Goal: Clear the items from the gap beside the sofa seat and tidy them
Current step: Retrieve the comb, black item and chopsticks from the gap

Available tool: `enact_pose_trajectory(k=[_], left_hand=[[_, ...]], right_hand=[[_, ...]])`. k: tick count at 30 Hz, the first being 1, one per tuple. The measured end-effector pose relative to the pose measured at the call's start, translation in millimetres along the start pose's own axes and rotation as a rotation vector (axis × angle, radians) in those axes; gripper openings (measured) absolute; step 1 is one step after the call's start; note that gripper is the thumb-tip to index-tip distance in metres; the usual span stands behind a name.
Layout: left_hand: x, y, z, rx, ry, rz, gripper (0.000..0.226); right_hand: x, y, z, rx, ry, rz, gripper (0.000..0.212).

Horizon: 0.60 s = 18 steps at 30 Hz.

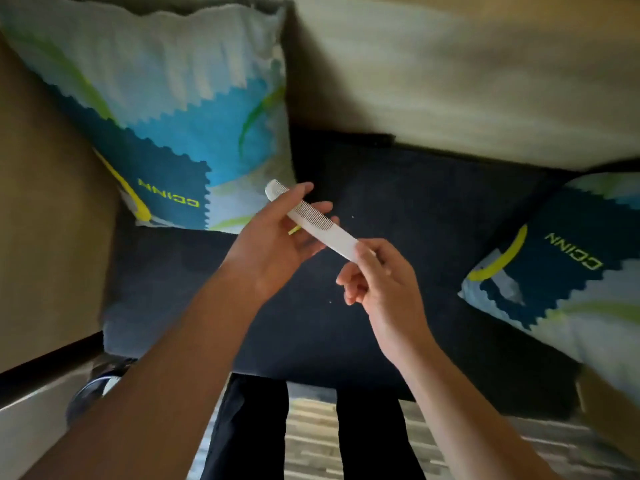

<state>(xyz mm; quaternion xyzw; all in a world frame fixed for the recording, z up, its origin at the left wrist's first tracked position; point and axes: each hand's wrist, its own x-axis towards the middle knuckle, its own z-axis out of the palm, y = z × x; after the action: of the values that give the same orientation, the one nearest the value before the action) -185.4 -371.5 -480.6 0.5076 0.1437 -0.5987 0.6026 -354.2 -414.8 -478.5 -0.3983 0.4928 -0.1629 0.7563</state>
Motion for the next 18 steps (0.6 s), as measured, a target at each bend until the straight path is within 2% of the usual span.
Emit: enact_pose_trajectory(k=[3, 6, 9, 12, 16, 18], left_hand=[[17.3, -22.3, 41.7, -0.053, -0.123, -0.037, 0.021], [36.7, -40.8, 64.4, -0.124, -0.134, -0.094, 0.029], [68.9, -40.0, 80.9, -0.202, -0.046, -0.136, 0.032], [102.1, -29.4, 84.7, -0.039, -0.004, -0.125, 0.032], [133.4, -21.9, 75.5, 0.09, -0.022, -0.16, 0.031], [147.5, -19.3, 64.8, 0.116, 0.004, -0.167, 0.03]], right_hand=[[1.4, -1.7, -37.6, -0.031, -0.094, 0.038, 0.023], [16.4, 3.1, -64.4, -0.079, -0.109, 0.116, 0.031], [60.1, 7.0, -94.0, -0.027, 0.073, 0.209, 0.039], [120.7, 12.4, -119.4, -0.076, 0.256, 0.213, 0.029], [194.6, 17.4, -125.2, -0.034, 0.303, 0.224, 0.018], [227.2, 18.4, -119.0, -0.049, 0.292, 0.226, 0.021]])
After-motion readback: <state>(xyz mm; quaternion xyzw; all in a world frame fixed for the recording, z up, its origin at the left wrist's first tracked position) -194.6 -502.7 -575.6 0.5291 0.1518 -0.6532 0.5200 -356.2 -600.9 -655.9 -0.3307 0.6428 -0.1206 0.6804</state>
